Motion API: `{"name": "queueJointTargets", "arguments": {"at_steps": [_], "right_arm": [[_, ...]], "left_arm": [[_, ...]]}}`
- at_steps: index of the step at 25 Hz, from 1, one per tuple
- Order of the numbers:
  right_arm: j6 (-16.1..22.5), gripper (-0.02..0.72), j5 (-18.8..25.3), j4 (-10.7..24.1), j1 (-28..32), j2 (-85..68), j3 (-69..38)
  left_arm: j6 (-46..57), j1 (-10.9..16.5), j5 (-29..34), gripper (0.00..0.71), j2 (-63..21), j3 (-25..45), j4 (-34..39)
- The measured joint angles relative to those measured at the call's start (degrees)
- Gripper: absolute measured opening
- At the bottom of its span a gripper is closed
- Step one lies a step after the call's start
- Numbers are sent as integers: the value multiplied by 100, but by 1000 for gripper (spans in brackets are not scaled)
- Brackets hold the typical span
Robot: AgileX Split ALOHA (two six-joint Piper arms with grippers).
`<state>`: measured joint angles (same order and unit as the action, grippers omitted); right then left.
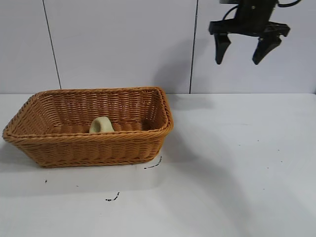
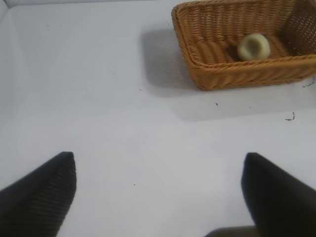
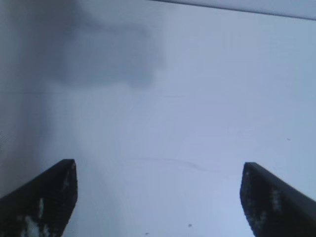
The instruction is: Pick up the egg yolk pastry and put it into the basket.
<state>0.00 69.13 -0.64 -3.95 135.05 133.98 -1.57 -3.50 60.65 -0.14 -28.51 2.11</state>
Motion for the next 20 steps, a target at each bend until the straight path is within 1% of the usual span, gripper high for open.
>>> {"name": "queueJointTargets", "arguments": {"at_steps": [4,7,9,12,15,20], "right_arm": [[0,644,11,-128,334,0,0],[0,644,12,-188,375,-62,-98],[0,644,7,-199,375,-269,-391],[0,644,-4,-191,375,-784,-1170],[0,644,-5,-181,375,-1612,-2233],[-50,643,-4,-181,375,-3237,-4340]], "left_arm": [[0,0,0,693,0,0,0],[0,0,0,693,0,0,0],[0,0,0,693,0,0,0],[0,0,0,693,0,0,0],[0,0,0,693,0,0,0],[0,0,0,693,0,0,0]]}}
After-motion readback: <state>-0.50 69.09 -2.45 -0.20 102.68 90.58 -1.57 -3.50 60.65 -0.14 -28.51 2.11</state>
